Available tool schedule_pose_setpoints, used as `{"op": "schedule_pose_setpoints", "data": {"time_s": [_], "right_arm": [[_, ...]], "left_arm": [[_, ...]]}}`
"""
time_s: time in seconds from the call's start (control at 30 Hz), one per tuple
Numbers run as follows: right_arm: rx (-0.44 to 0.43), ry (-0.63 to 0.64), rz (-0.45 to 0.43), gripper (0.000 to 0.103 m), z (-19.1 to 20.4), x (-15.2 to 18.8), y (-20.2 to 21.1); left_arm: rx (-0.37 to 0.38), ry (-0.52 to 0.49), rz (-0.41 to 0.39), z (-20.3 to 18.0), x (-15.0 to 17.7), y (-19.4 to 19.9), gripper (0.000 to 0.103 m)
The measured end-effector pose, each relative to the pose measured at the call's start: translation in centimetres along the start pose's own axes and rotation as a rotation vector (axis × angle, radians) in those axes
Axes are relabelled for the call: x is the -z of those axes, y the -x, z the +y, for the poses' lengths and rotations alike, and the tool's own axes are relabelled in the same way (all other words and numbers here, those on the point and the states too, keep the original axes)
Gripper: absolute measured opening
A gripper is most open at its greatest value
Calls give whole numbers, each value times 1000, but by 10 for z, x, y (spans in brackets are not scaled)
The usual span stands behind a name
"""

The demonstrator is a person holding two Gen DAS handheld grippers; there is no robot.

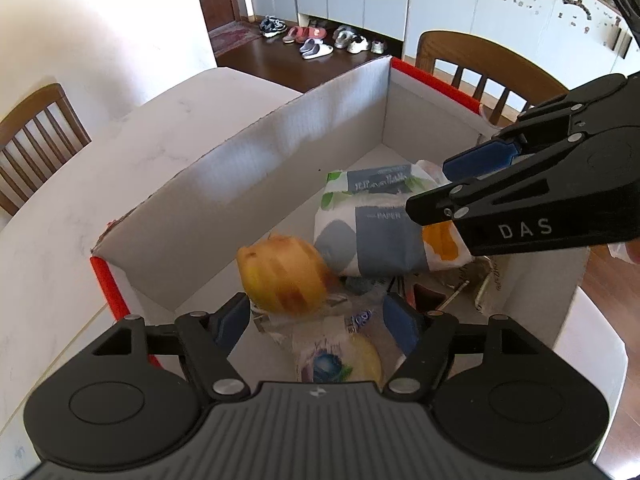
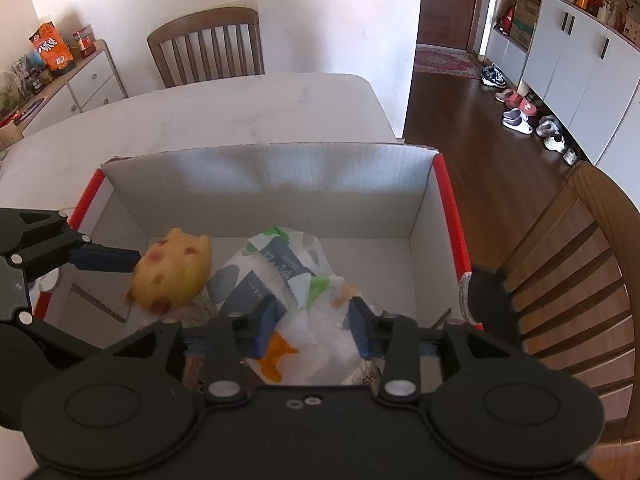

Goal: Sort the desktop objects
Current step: 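Open the left tool to drop the toy while the right tool releases the tissue pack, then withdraw both tools from the shoebox back toward the table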

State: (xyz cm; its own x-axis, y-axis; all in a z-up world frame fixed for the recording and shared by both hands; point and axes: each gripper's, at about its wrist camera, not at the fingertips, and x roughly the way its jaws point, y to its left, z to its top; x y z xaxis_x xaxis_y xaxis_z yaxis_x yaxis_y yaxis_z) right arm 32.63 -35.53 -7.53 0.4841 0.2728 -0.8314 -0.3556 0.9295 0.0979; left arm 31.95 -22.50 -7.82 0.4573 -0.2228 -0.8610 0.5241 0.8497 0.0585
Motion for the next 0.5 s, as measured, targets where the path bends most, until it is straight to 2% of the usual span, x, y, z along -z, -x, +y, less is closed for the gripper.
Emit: {"op": "schedule_pose_setpoints", "data": {"time_s": [0.07,0.3,0.5], "right_arm": [[-9,-3,-1,46,-1,1,4],[-36,-5,-6,60,-1,8,21],[-61,-15,-13,64,-2,13,32]], "left_arm": [[-5,9,-6,1,1,4,78],[2,32,-33,2,10,23,78],[14,59,-63,0,17,37,78]]}}
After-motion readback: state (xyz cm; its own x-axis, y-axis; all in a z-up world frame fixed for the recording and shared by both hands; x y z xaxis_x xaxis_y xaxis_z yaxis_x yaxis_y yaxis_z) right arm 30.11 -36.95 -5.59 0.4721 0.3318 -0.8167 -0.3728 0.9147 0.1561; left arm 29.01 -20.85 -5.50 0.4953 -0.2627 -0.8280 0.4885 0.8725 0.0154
